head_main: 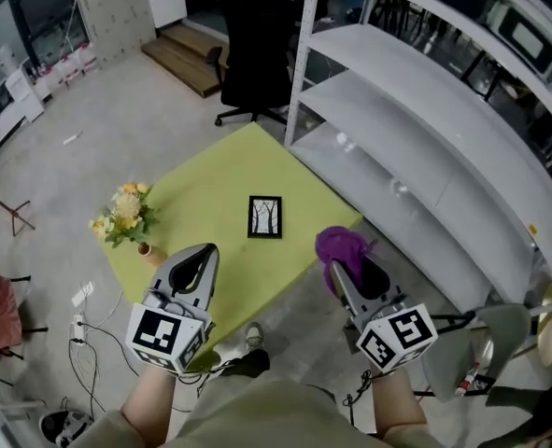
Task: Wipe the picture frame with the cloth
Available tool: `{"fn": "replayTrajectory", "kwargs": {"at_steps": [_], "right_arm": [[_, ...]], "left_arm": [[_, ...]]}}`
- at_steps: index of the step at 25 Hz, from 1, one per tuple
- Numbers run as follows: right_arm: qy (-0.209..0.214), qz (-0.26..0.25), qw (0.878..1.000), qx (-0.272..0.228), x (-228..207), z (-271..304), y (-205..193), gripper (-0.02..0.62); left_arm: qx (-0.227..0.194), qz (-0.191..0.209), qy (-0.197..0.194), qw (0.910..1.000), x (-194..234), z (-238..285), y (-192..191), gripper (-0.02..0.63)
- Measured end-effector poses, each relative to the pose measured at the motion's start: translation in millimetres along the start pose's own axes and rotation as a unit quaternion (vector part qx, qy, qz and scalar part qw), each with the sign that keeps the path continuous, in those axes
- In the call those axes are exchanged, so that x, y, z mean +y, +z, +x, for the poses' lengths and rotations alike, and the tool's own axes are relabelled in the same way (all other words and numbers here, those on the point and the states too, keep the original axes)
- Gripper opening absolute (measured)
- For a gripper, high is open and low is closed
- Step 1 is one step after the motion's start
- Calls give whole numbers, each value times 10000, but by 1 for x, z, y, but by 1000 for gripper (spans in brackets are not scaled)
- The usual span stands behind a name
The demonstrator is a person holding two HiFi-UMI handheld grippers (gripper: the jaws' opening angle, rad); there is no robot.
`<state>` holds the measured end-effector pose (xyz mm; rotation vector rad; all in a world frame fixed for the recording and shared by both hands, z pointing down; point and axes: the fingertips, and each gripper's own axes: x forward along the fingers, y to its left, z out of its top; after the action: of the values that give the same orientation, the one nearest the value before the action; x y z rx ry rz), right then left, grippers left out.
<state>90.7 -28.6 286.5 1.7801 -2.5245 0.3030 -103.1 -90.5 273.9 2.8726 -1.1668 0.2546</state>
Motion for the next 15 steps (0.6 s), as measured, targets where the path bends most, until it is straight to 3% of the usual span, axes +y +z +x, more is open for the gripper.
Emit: {"fn": "replayTrajectory", "kwargs": {"at_steps": [8,15], "right_arm": [[111,-59,9986,522,-27,101,-22,150],[379,-139,9943,985,-51,164,-47,150]], "left_arm": [[378,-93,-330,9987,38,74,-33,8],[921,-333,-270,9948,57,127,-86,8]]}}
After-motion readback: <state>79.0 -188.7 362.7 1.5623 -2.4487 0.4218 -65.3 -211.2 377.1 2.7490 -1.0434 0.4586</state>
